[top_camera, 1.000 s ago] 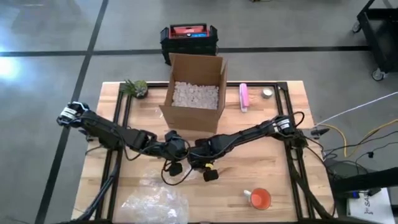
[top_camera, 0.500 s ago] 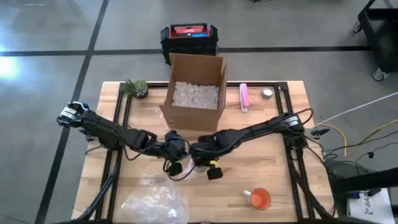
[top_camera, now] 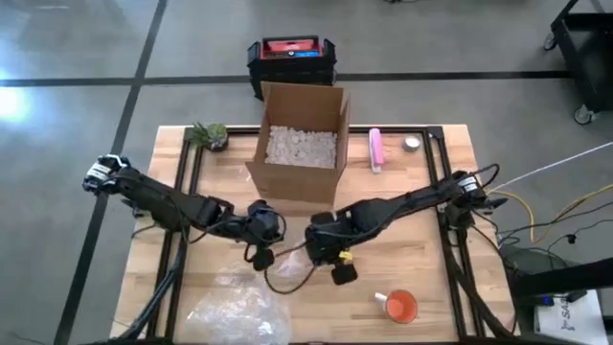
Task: Wrap mug
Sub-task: Put the wrapped yellow mug into the brown cardboard box
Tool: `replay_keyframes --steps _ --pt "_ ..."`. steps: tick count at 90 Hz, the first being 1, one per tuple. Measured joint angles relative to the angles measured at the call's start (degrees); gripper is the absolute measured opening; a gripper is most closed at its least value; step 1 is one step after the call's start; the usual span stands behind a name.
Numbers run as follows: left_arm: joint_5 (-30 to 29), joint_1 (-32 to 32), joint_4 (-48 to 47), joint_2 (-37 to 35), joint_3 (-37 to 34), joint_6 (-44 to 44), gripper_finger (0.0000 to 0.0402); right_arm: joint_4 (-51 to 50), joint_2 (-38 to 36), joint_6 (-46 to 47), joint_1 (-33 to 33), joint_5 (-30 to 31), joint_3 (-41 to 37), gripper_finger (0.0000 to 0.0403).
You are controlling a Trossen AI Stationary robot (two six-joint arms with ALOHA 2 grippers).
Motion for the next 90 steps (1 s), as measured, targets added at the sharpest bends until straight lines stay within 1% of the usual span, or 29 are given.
replay_keyframes --steps 11,16,24,31,41,50,59,71,80,90 --pt "0.00 -0.47 -0.81 -0.04 0.00 -0.82 0.0000 2.33 2.05 -1.57 1.74 0.87 -0.28 0.0085" --pt "0.00 -0.61 -1.16 -0.04 0.00 -0.94 0.0000 2.88 3.06 -1.74 2.26 2.83 -0.37 0.0113" --pt "0.00 -0.86 -1.36 -0.01 0.00 -1.06 0.0000 3.20 4.70 -0.93 2.47 7.61 -0.35 0.0156" --pt "0.00 -1.08 -1.59 -0.01 0.00 -1.89 0.0000 2.97 6.44 -0.72 2.39 8.68 -0.35 0.0188" --pt "0.00 -1.25 -1.76 -0.01 0.00 -2.06 0.0000 2.99 8.43 -0.67 2.49 8.39 -0.35 0.0219" --pt "0.00 -1.32 -1.76 -0.01 0.00 -2.08 0.0000 2.90 10.36 -0.67 2.53 8.25 -0.33 0.0229" --pt "0.00 -1.32 -1.76 -0.01 0.00 -2.08 0.0000 3.62 12.53 -0.72 2.47 9.14 -0.33 0.0220" --pt "-0.01 -1.32 -1.74 0.01 0.00 -2.08 0.0000 4.66 14.81 -1.59 2.47 10.67 -0.10 0.0180" --pt "0.00 -1.32 -1.74 0.01 0.00 -2.08 0.0000 4.35 15.41 -2.85 2.45 11.36 0.00 0.0130" --pt "-0.02 -1.32 -1.74 0.01 0.00 -2.08 0.0000 3.95 14.53 -3.75 2.56 10.88 -0.21 0.0051"
